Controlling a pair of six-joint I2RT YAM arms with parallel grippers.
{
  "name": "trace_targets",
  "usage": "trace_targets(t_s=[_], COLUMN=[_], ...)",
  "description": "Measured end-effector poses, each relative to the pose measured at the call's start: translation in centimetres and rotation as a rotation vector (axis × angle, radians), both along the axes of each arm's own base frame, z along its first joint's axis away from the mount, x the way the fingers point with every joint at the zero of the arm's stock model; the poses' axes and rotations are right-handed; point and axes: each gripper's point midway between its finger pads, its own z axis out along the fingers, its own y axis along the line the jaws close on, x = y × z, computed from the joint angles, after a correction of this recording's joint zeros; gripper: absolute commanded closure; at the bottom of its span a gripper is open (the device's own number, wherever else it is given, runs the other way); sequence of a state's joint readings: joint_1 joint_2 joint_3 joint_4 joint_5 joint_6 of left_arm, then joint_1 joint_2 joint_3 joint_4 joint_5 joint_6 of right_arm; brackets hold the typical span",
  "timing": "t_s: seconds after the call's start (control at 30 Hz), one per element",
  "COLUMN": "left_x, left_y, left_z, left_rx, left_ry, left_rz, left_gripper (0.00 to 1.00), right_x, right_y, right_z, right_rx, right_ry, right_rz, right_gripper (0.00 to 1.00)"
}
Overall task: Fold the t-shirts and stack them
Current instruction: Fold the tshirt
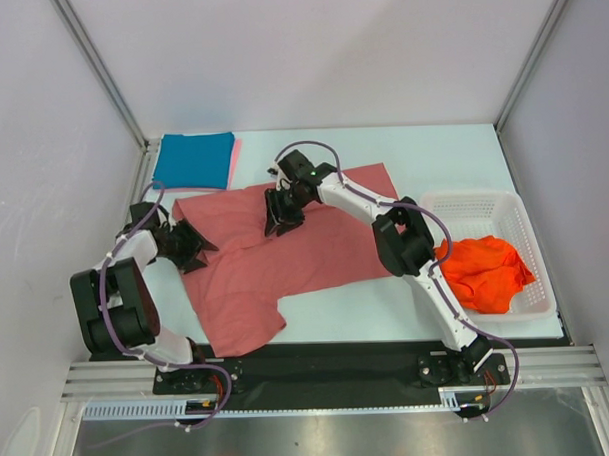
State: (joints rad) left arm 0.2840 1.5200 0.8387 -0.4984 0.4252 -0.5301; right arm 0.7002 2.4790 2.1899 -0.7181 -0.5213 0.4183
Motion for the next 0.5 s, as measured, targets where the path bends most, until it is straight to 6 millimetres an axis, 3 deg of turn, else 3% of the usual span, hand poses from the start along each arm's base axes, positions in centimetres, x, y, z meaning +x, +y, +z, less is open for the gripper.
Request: trace_targets(t_s=[0.2, 0.37, 0.5], left_x=[0.2, 0.3, 0.8], left_y=[-0.5, -0.5, -0.1], left_z=[-1.2, -1.6, -1.5], left_rx=[-0.022, -0.024, 0.0], left_ry=[0.024, 0.031, 0.018], left_rz=[-0.015, -0.023, -0.032], left_gripper=[0.43, 0.49, 0.48], right_x=[0.3, 0.5, 0.4], right_y=[0.2, 0.3, 0.2], right_z=[-0.1, -1.4, -2.4], right_rx=[0.016, 0.011, 0.003], right_ry=[0.004, 0.022, 0.042], right_rz=[-0.011, -0.015, -0.017], right_gripper=[0.56, 0.59, 0.6])
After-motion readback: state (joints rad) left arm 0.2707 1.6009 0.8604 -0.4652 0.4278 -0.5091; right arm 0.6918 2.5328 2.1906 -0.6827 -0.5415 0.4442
